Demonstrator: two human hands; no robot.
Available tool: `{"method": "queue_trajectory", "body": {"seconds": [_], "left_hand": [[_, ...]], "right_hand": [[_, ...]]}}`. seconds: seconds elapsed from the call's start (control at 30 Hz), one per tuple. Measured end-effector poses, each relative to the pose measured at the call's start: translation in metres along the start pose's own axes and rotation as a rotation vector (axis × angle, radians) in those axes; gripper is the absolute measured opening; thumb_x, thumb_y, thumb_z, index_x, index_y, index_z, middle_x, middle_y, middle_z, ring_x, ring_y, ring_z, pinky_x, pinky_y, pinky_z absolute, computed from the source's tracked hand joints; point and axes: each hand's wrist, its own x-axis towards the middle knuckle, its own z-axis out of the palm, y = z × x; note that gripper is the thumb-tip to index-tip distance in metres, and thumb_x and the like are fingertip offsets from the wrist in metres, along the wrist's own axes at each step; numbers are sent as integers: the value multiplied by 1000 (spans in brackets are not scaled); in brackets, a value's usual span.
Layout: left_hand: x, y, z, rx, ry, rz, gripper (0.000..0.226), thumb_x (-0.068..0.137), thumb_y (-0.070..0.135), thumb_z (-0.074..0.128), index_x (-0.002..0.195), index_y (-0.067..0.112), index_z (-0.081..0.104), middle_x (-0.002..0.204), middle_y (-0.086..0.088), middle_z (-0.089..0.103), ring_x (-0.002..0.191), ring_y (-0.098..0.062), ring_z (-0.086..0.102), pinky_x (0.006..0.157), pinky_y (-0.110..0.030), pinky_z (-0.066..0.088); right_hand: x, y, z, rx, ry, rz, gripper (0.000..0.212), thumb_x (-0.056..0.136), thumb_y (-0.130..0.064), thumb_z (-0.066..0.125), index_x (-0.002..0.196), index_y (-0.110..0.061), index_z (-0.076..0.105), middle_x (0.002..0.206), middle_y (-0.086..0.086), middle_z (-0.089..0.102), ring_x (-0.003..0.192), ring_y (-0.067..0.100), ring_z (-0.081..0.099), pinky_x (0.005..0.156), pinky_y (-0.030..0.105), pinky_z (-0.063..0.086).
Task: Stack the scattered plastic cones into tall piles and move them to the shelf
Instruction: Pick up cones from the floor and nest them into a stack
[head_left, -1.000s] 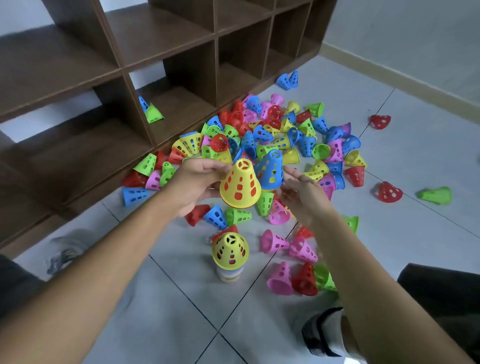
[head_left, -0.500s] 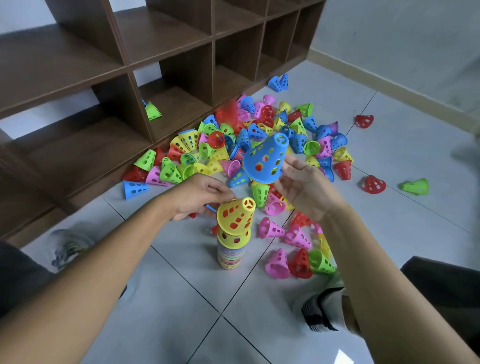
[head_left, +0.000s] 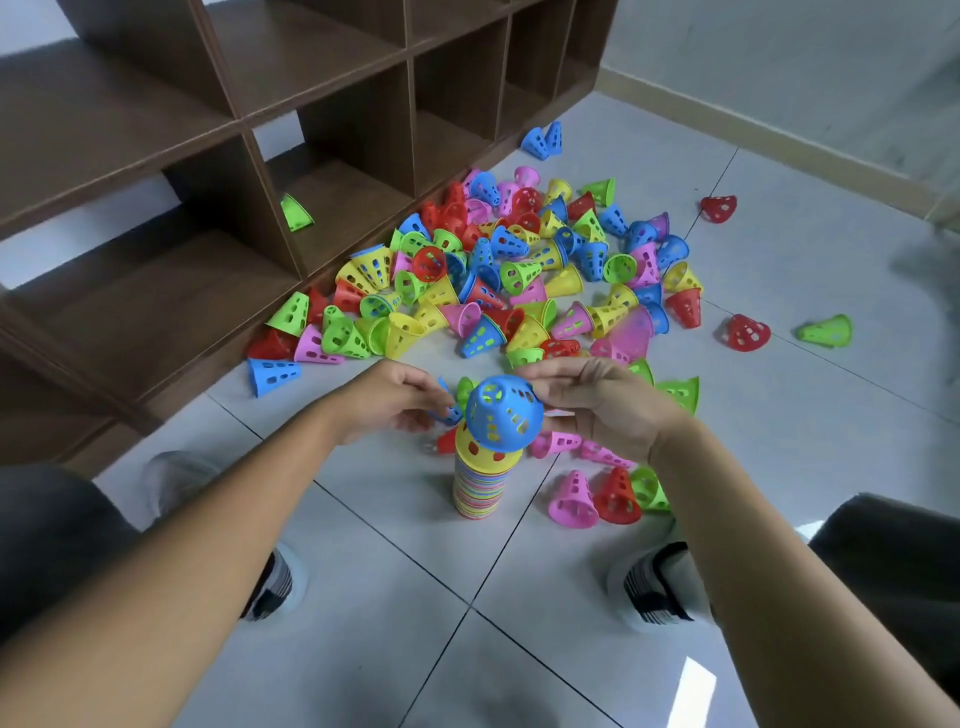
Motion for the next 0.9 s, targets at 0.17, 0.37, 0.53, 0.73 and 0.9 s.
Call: {"method": "queue_trajectory", "body": {"seconds": [0.17, 0.37, 0.53, 0.73, 0.9], "left_hand": [[25, -36, -20, 63, 289, -33, 20, 91, 14, 71, 105, 0, 69, 97, -20, 72, 69, -19, 62, 59, -21, 54], [47, -73, -31, 230, 417, -55, 17, 87, 10, 71, 103, 11, 67, 90, -9, 70, 70, -21, 62, 56, -22, 46], [72, -79, -28, 445, 393, 37, 34, 77, 20, 75, 110, 15, 68, 105, -4, 69, 93, -22, 67, 86, -33, 54], [100, -89, -19, 611, 331, 64, 33, 79, 19, 78, 112, 21, 70, 115, -7, 60, 102, -24, 61, 97, -35, 49], [111, -89, -10, 531, 240, 6, 36, 85, 10, 75, 119, 6, 65, 105, -8, 62, 76, -16, 58, 58, -16, 52]], "right_hand": [[7, 21, 3, -44, 73, 27, 26, 92, 3, 58, 113, -5, 71, 106, 14, 73, 92, 21, 72, 73, 28, 60], [16, 37, 2, -88, 192, -8, 25, 90, 0, 65, 114, -1, 70, 104, 14, 73, 90, 19, 71, 74, 26, 58], [22, 48, -7, -87, 238, 19, 26, 89, -6, 68, 114, -4, 71, 117, 21, 68, 93, 26, 67, 82, 37, 59], [13, 72, -45, -117, 459, 83, 20, 95, -14, 64, 113, -9, 69, 111, 12, 73, 98, 30, 70, 86, 37, 58], [7, 111, -81, -128, 699, 215, 20, 96, -10, 62, 115, -6, 68, 96, 14, 74, 83, 31, 70, 83, 46, 58]]}}
